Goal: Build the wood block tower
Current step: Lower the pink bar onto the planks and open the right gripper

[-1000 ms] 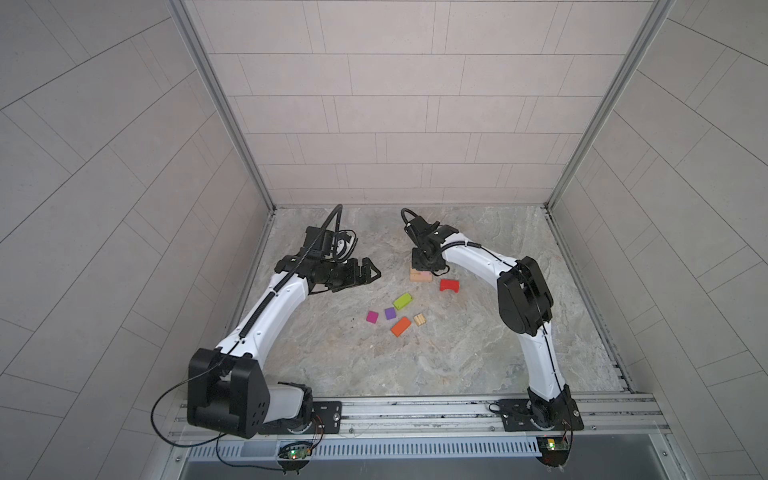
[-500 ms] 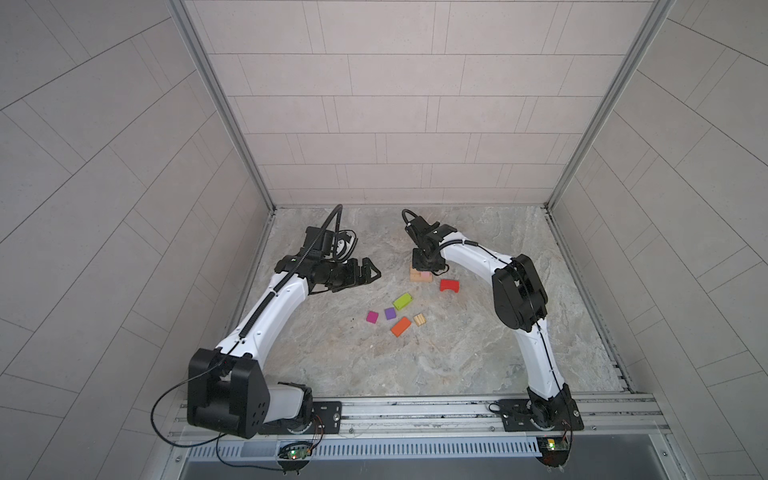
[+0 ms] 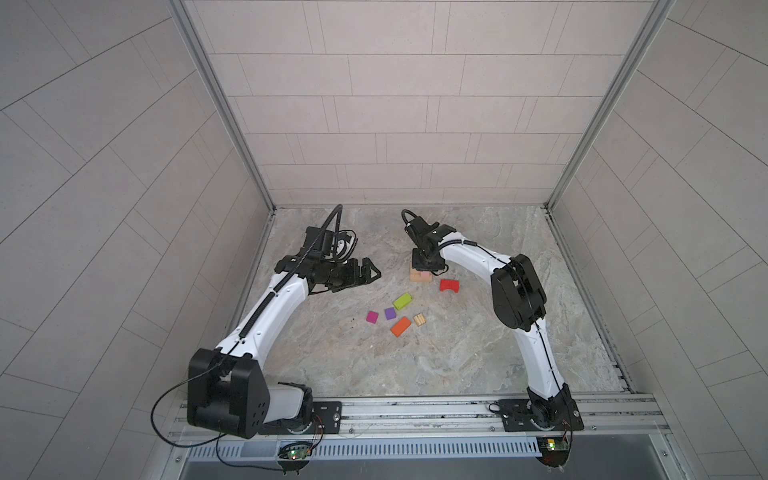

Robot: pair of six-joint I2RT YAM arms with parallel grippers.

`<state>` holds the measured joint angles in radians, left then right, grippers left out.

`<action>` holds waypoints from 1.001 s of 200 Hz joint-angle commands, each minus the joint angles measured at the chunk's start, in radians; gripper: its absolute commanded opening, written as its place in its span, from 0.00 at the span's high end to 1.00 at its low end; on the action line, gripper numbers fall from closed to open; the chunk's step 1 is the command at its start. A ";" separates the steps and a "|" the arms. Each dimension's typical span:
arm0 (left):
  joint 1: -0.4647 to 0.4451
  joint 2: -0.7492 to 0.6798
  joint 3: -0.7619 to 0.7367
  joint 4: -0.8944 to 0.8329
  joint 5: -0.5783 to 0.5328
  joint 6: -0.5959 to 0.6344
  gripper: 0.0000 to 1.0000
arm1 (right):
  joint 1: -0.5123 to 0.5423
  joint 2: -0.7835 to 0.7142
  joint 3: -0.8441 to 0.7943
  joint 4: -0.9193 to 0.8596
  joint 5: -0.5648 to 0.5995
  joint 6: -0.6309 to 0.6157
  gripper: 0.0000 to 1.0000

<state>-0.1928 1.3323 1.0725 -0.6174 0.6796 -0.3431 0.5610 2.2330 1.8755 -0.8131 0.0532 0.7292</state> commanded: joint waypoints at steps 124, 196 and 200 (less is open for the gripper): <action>0.000 -0.010 -0.009 0.004 0.006 0.000 0.01 | -0.007 0.042 0.041 -0.022 0.023 -0.003 0.82; -0.001 -0.009 -0.009 0.004 0.006 0.001 0.01 | -0.007 0.049 0.037 -0.022 0.020 -0.001 0.76; -0.001 -0.010 -0.009 0.004 0.006 0.000 0.01 | -0.008 0.049 0.038 -0.023 0.020 0.000 0.75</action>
<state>-0.1928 1.3323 1.0725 -0.6170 0.6800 -0.3431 0.5552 2.2654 1.8977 -0.8150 0.0536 0.7292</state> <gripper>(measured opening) 0.985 0.264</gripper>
